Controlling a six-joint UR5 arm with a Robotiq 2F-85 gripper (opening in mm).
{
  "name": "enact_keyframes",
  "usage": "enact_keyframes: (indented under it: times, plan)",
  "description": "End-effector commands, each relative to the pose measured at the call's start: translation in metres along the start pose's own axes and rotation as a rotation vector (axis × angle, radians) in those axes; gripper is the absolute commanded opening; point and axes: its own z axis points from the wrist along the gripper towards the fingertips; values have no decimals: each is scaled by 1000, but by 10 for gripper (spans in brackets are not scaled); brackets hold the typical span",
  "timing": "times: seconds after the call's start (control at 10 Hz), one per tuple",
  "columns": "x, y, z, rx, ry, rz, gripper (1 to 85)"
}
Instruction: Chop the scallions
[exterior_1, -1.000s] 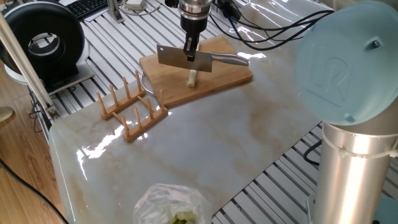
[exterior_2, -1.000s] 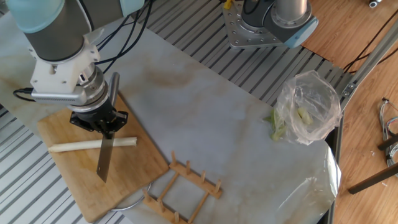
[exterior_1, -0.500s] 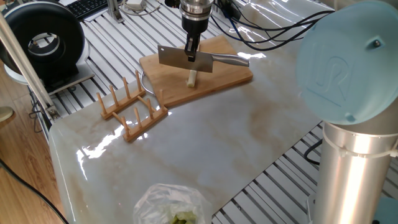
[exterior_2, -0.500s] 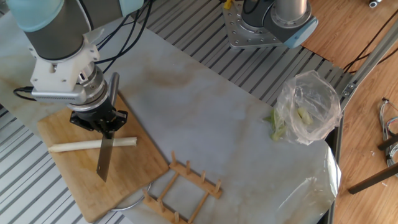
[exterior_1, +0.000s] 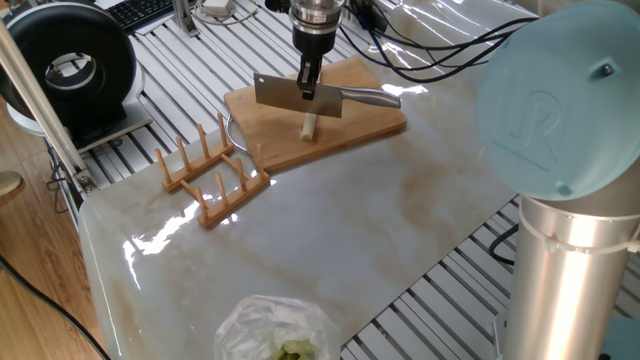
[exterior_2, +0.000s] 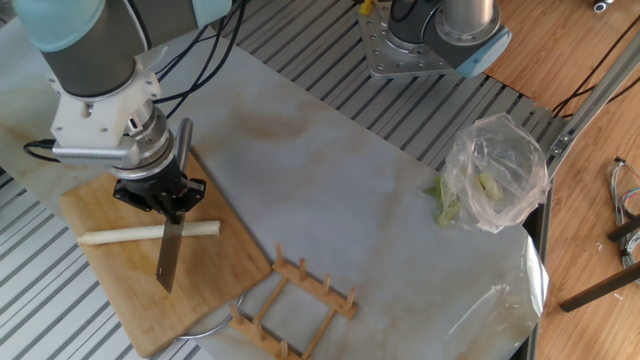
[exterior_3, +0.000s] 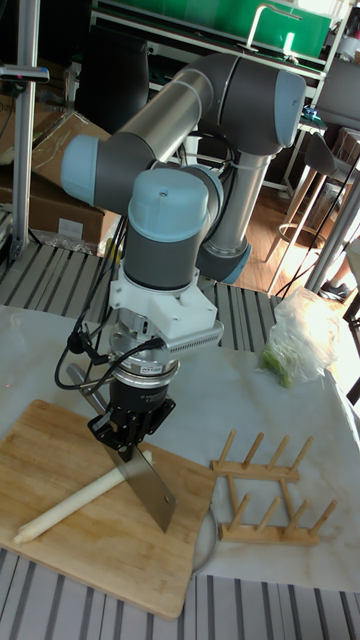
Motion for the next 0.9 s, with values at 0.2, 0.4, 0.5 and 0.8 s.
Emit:
enact_keyframes:
  times: [0.2, 0.4, 0.5, 0.8]
  plan:
    - [-2, 0, 2, -3, -11, 6, 13]
    - [-2, 0, 2, -2, -10, 6, 13]
    - [-2, 0, 2, -2, -10, 5, 13]
    - [-1, -3, 3, 9, -8, 1, 13]
